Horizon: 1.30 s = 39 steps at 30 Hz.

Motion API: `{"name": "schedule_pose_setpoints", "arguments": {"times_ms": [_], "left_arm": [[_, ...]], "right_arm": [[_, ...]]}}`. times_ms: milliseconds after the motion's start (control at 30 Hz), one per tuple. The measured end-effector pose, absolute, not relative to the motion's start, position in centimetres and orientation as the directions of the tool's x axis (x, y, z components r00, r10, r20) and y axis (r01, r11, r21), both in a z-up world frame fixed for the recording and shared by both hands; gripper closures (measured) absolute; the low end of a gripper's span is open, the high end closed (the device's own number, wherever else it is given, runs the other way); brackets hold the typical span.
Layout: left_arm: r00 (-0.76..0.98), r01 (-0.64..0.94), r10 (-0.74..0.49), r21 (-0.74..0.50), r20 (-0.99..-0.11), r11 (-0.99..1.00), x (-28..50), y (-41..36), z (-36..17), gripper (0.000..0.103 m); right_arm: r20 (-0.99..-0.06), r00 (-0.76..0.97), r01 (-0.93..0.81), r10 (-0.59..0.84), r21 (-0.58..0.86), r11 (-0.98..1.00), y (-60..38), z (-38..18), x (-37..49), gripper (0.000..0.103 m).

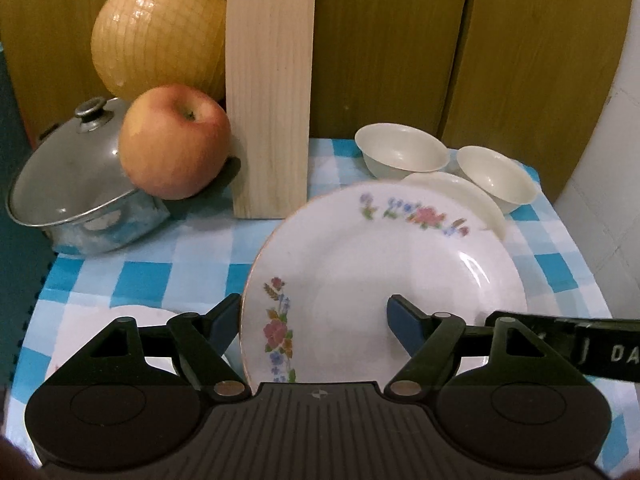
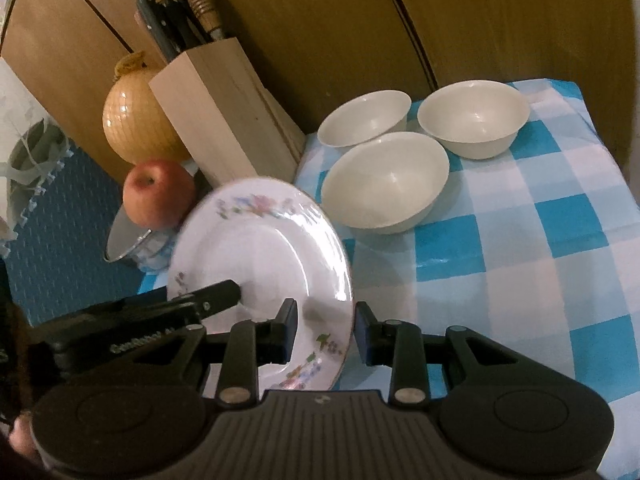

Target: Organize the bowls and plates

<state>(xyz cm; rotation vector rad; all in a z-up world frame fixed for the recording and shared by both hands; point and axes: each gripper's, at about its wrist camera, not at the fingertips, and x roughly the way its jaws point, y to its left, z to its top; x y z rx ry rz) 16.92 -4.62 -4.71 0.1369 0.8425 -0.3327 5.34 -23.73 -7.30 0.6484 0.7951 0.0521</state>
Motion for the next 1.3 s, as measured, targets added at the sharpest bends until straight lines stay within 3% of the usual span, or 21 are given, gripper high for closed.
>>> {"name": "schedule_pose_setpoints", "arguments": {"times_ms": [1300], "left_arm": [[0.607,0.286,-0.125,0.069,-0.785,0.956,9.7,-1.6,-5.6,0.021]], "right_arm": [[-0.718,0.602,0.051,0.349,0.471,0.881,-18.1,-7.9,0.4,0.077]]}}
